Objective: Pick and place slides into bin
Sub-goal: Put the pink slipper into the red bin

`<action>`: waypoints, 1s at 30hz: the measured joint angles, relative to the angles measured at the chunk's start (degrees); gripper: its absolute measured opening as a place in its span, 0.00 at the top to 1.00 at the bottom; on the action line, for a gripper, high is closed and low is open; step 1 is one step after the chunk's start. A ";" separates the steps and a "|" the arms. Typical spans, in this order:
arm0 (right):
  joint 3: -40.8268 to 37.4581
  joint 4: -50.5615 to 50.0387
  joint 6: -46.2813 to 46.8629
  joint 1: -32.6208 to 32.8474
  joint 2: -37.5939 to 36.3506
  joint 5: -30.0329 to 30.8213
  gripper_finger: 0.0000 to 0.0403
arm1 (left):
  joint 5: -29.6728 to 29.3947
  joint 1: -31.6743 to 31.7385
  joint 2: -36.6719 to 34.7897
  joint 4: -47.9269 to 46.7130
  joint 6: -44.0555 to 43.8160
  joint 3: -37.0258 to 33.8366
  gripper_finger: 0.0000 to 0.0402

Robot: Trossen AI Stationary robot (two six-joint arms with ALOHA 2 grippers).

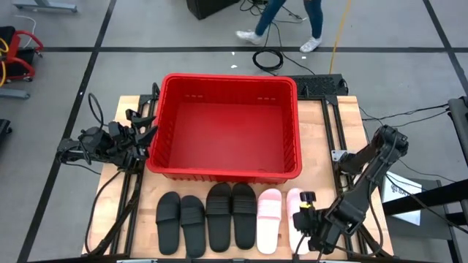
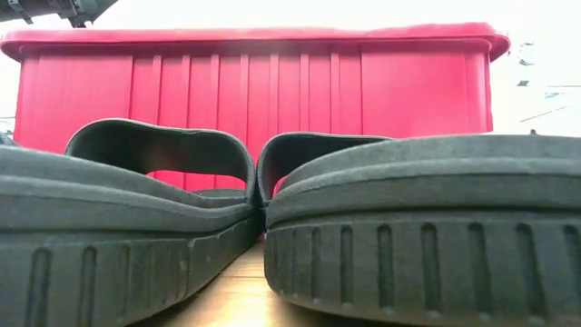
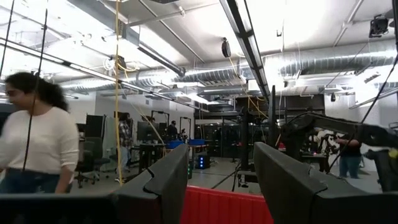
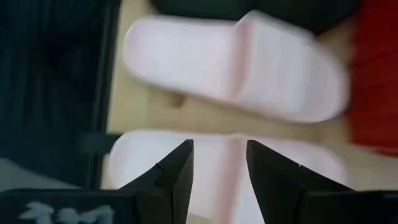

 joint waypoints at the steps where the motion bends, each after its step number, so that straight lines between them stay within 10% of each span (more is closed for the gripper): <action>1: -1.60 2.00 0.36 0.26 0.00 -0.85 0.65 | 0.00 0.00 0.00 0.03 0.01 0.00 0.53; 30: -12.13 8.34 -3.77 0.12 0.20 1.13 0.65 | -1.90 0.00 0.00 -0.02 1.71 0.00 0.53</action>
